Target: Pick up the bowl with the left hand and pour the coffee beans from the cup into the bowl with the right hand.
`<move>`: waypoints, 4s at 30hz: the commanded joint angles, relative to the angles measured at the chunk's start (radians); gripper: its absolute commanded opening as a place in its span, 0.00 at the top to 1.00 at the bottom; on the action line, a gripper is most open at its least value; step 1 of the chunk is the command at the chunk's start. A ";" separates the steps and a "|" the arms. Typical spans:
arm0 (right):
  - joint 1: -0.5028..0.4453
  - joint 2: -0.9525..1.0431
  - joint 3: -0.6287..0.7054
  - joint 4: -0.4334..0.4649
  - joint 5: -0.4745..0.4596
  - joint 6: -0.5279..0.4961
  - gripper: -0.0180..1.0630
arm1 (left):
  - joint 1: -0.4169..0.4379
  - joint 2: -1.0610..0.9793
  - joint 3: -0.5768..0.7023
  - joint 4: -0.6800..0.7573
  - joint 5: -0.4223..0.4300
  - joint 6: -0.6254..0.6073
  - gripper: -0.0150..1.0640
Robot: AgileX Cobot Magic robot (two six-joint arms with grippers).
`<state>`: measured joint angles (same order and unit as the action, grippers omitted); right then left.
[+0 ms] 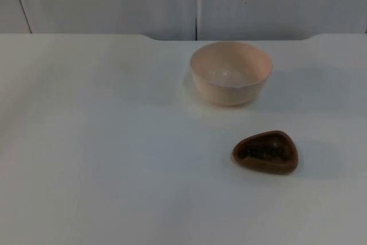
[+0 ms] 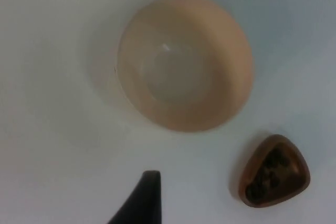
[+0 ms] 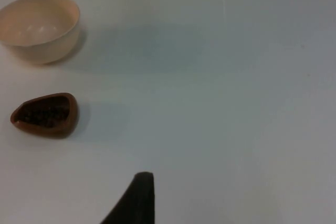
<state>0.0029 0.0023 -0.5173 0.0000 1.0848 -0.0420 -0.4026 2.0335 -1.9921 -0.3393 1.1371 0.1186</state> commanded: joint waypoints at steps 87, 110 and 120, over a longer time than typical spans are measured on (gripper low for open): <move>-0.006 -0.002 0.002 0.006 -0.006 0.007 0.01 | 0.005 0.561 -0.337 0.142 -0.115 -0.413 0.77; -0.006 -0.002 0.002 0.006 -0.006 0.007 0.01 | 0.005 0.458 -0.337 0.109 -0.070 -0.413 0.99; -0.006 -0.002 0.002 0.006 -0.006 0.007 0.01 | 0.005 0.391 -0.337 0.124 0.033 -0.413 0.99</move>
<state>0.0029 0.0023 -0.5173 0.0061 1.0848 -0.0382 -0.3953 2.4491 -2.3218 -0.2214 1.1486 -0.2957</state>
